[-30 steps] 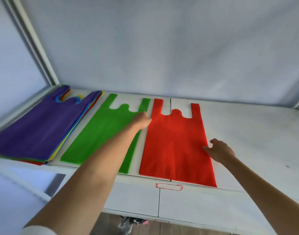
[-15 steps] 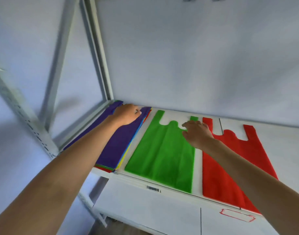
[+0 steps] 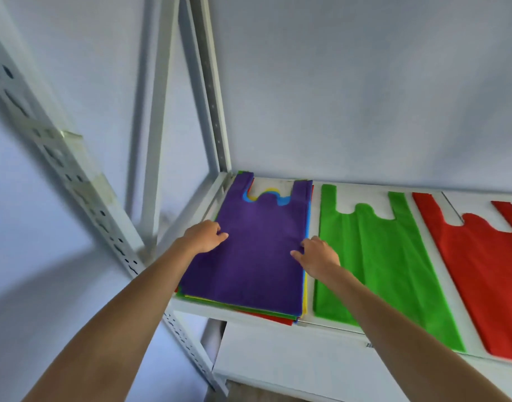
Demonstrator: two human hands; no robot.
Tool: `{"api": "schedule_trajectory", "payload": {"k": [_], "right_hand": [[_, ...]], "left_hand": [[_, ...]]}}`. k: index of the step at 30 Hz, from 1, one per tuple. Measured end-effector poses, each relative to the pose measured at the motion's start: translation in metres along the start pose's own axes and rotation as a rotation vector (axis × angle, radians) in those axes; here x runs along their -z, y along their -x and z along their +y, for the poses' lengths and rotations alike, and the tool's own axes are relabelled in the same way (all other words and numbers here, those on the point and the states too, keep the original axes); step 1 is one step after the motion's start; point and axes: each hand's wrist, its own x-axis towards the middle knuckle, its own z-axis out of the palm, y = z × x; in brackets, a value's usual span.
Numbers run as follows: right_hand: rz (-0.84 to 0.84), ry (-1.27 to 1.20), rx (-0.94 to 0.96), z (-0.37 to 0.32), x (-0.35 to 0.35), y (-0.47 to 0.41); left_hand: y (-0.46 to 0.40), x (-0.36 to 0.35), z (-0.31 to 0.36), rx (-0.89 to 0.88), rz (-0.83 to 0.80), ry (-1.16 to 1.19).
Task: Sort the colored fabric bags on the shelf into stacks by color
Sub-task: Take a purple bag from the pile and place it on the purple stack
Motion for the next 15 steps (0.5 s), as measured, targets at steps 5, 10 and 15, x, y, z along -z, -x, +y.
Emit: {"api": "schedule_trajectory", "payload": {"k": [5, 10, 15], "right_hand": [[0.083, -0.081, -0.196, -0.014, -0.012, -0.014], [0.118, -0.084, -0.257, -0.028, -0.017, -0.025], [0.162, -0.274, -0.258, -0.039, -0.022, -0.023]], "left_hand": [[-0.015, -0.011, -0.009, -0.017, 0.071, 0.069], [-0.021, -0.019, -0.009, 0.009, 0.095, 0.125], [-0.024, -0.02, -0.012, 0.001, 0.104, 0.136]]}}
